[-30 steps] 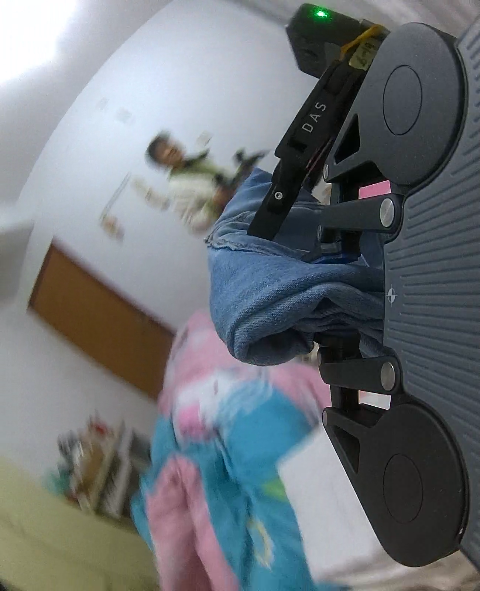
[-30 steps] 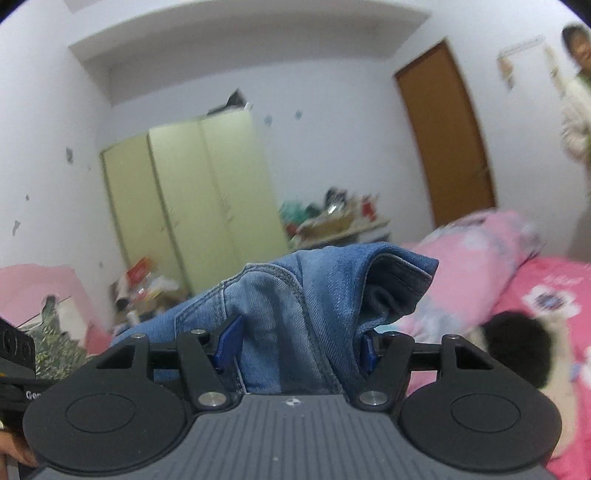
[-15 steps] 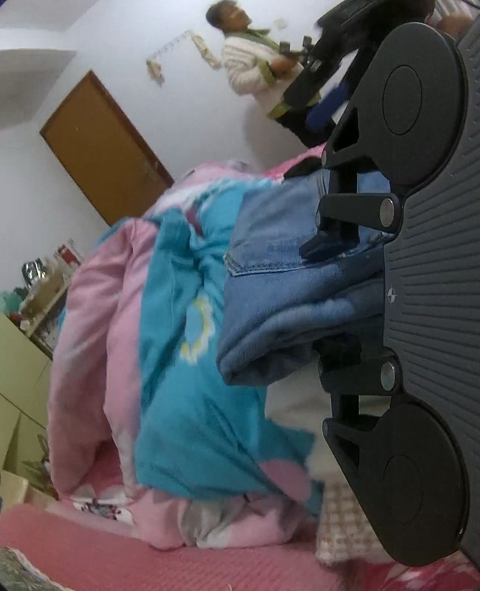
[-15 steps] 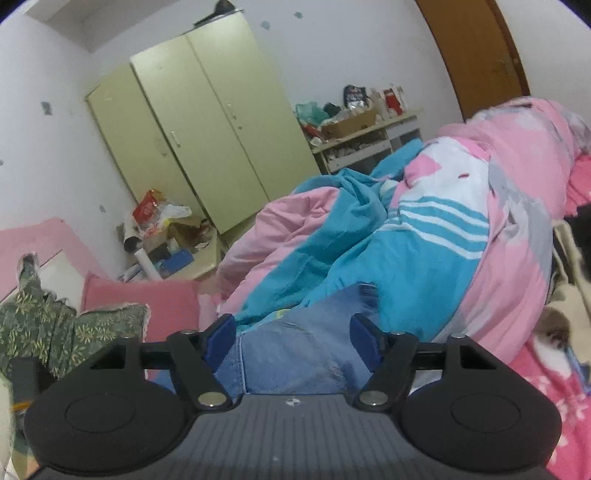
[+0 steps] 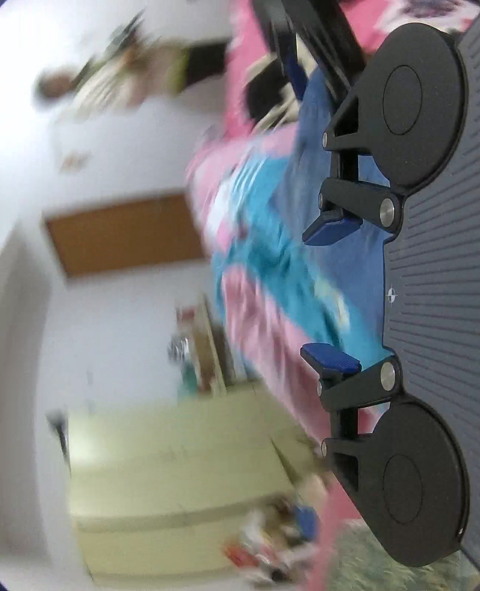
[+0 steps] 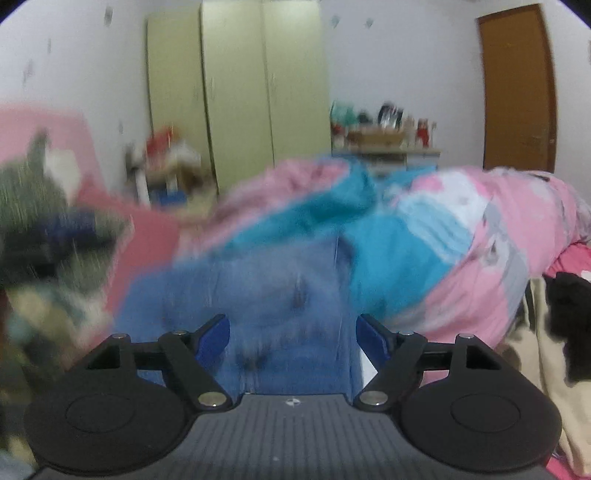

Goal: Fold clothes
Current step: 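Carry the held jeans over to the white clothes pile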

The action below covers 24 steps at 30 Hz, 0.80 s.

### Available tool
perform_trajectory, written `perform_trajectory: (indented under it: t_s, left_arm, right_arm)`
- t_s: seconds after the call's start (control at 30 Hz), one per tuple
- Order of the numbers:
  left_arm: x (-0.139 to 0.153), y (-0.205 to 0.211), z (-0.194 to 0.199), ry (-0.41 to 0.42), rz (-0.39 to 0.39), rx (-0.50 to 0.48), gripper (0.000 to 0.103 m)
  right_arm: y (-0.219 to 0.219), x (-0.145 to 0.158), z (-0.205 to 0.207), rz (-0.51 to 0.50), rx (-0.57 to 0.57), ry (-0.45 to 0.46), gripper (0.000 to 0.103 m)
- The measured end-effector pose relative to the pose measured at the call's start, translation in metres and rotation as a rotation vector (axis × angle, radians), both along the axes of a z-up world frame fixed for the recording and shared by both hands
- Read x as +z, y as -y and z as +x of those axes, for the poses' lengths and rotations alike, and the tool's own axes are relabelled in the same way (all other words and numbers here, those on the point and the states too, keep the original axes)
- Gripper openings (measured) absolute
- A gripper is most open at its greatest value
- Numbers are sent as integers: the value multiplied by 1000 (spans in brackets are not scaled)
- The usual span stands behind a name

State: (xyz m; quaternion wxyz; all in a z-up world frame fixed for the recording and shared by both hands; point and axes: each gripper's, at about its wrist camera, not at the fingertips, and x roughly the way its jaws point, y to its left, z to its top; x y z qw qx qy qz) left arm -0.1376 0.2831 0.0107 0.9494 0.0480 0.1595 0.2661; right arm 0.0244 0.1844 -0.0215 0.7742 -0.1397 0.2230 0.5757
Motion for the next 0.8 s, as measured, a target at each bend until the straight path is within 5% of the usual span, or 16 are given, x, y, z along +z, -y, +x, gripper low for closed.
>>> perform_trajectory:
  t_s: [0.07,0.13,0.37,0.43,0.53,0.63,0.8]
  left_arm:
    - [-22,-4,30,-84,-133,-130,59]
    - [-51,-6,51,-133,-173,-164,59]
    - [-52,-5,52,-103,-161,-143,59]
    - [-39,-3,46,-91,-185,-131,39]
    - [-16,-2,30,-14,-154,-118,39]
    - [-34,-21,46,-110,-234,-82,40]
    - [-62,-33,48,-79,-259,-83,43]
  right_arm:
    - [3,-14,-1,25,-25,-30,78]
    - [11,-18,7,46,-59,-105,73]
    - [46,-17,21,95,-172,-114,74]
    - [47,-16,19,99,-165,-99,75]
    - [41,-19,12,74,-147,-20,77]
    - [33,-26,19,65,-155,-65,77]
    - [25,-48,33,52,-186,-138,82]
